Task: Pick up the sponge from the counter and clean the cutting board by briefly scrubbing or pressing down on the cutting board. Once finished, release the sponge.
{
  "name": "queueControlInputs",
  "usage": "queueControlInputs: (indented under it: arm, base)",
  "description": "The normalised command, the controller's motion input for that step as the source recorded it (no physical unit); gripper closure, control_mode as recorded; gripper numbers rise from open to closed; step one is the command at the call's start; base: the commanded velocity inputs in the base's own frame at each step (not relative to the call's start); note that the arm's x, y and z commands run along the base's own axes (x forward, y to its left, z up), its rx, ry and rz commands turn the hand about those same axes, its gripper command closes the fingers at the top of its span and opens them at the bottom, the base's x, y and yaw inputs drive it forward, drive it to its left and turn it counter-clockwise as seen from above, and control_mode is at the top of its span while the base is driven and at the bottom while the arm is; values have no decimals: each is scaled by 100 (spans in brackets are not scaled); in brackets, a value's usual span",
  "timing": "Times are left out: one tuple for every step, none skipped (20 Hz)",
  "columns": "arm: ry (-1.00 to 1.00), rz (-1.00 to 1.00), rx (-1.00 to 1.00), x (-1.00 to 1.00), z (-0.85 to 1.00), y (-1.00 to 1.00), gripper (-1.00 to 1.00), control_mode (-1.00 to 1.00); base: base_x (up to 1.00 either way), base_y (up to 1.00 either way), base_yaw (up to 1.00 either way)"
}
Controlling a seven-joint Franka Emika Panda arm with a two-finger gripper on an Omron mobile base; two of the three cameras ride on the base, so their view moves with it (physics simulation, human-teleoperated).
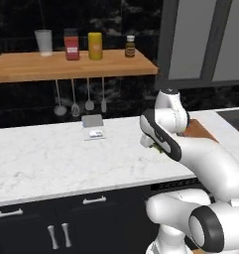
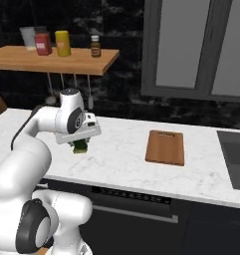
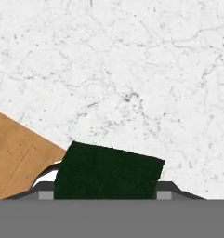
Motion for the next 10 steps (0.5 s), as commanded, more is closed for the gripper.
queueControlInputs:
  arm:
    - [0,0,0,0,0,0,100,100]
    - [0,0,0,0,0,0,100,100]
    - [0,0,0,0,0,0,100,100]
    - [0,0,0,0,0,0,100,100]
    - [0,0,0,0,0,0,100,100]
    - [0,0,0,0,0,0,100,100]
    - [0,0,0,0,0,0,100,100]
    - [0,0,0,0,0,0,100,100]
    - [0,0,0,0,0,0,100,100]
    - [0,0,0,0,0,0,100,100]
  base:
    - [0,-100,0]
    - [0,-100,0]
    - [0,-100,0]
    - [0,-100,0]
    - [6,-86,0]
    - [14,-66,0]
    - [17,-49,-3]
    - [27,-34,-5]
    - [35,-34,-8]
    - [41,-39,-13]
